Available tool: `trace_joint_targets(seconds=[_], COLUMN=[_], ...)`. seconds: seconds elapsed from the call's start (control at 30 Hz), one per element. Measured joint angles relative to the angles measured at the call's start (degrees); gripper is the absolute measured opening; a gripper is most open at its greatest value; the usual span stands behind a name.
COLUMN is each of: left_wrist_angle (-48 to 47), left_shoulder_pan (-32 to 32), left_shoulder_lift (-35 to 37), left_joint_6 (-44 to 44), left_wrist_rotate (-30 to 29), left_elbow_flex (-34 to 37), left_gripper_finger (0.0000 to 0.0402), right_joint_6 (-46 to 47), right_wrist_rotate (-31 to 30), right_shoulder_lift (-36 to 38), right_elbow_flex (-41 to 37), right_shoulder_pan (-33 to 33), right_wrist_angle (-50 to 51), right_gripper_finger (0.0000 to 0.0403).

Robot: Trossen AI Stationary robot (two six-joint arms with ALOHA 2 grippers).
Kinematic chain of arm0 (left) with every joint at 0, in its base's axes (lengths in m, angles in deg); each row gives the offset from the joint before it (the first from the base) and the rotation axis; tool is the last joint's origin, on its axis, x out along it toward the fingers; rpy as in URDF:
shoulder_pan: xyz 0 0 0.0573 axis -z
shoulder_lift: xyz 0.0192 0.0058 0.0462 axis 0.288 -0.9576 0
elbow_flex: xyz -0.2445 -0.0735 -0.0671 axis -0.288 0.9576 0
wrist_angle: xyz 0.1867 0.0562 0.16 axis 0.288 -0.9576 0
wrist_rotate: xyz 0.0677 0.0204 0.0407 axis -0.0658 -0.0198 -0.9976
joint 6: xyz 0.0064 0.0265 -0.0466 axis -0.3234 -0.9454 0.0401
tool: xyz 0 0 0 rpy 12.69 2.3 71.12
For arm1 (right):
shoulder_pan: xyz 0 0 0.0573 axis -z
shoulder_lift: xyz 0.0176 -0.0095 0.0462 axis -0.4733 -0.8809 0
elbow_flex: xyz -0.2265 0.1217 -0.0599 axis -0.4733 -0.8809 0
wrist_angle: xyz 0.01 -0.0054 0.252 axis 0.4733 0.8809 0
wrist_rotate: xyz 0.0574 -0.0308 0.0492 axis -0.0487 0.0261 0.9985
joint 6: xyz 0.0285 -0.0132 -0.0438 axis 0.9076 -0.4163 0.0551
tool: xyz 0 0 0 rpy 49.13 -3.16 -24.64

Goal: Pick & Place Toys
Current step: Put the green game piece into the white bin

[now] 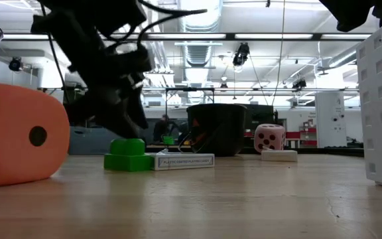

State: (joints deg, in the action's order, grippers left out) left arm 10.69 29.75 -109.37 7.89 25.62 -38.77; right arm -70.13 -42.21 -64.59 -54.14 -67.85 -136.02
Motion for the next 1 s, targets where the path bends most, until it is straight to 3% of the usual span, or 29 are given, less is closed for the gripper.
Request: trace_joint_targets(seconds=[0.3,0.57,0.77,1.0], left_wrist_angle=[3.4,0.4,-0.6,-0.1], left_shoulder_pan=[-0.1,-1.8,-2.7,-2.5], left_shoulder_lift=[-3.4,-3.1,-1.9,-1.9], left_joint_6=[-4.3,-6.1,-6.1,-5.9], left_wrist_rotate=[10.2,4.2,4.3,8.3], left_elbow_flex=[1.2,-0.2,-1.9,-1.8], left_gripper_finger=[0.0277,0.0314,0.0366,0.0376], right_joint_6=[0.0,0.0,0.0,0.1], right_wrist_rotate=[0.0,0.0,0.0,0.0], right_shoulder_lift=[0.0,0.0,0.0,0.1], right_elbow_flex=[0.0,0.0,0.0,0.0], right_shoulder_pan=[0.0,0.0,0.0,0.0], right_wrist_angle=[0.0,0.0,0.0,0.3], right_gripper_finger=[0.0387,0.0387,0.0387,0.0387])
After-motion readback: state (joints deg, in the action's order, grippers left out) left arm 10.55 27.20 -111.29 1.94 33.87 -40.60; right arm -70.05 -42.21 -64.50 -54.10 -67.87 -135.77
